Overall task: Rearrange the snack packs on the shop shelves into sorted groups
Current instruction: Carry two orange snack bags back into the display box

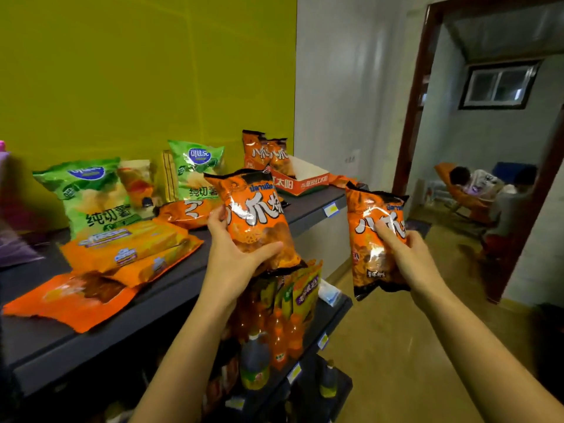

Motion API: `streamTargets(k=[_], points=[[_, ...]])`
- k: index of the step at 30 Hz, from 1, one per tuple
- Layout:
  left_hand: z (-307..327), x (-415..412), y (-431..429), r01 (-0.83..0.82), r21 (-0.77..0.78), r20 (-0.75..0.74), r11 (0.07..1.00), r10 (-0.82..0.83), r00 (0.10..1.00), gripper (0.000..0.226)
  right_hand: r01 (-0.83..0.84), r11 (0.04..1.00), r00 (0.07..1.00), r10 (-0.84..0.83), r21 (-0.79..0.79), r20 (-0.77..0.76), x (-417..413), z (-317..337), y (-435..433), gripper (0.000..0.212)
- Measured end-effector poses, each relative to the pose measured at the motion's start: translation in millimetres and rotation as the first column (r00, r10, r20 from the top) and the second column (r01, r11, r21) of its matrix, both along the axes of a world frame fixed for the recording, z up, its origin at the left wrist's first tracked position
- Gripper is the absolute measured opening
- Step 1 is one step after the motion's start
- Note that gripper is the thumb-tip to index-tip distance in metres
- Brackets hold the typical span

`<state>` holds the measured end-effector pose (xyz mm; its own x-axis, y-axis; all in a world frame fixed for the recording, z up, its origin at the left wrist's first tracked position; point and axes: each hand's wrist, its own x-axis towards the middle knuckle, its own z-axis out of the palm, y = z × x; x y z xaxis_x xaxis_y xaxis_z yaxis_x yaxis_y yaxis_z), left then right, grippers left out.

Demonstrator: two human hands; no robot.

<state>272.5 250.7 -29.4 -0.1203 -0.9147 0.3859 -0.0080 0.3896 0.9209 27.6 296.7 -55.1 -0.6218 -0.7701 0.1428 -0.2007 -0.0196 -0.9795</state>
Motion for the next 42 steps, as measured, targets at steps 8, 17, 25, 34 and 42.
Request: streamTargets(k=[8,17,25,34,42], points=[[8,-115,-66,-0.181,0.015,-0.082,0.983,0.181,0.980,0.099,-0.203,0.976,0.979,0.204,-0.077,-0.002,-122,27,-85,0.041],[36,-195,-146,-0.287,-0.038,-0.089,0.957,0.283,0.955,0.080,-0.347,0.931,0.938,0.343,-0.111,-0.061,-189,53,-191,0.038],[69,-238,-244,-0.371,-0.070,-0.163,0.926,0.356,0.920,0.061,-0.438,0.879,0.898,0.417,-0.188,-0.143,-218,82,-304,0.050],[97,-246,-327,-0.450,-0.096,-0.159,0.888,0.432,0.888,0.059,-0.587,0.766,0.809,0.571,-0.263,-0.141,-215,117,-423,0.046],[78,-256,-378,-0.482,0.058,-0.213,0.874,0.483,0.849,0.065,-0.732,0.645,0.666,0.746,-0.218,-0.028,-202,113,-486,0.055]])
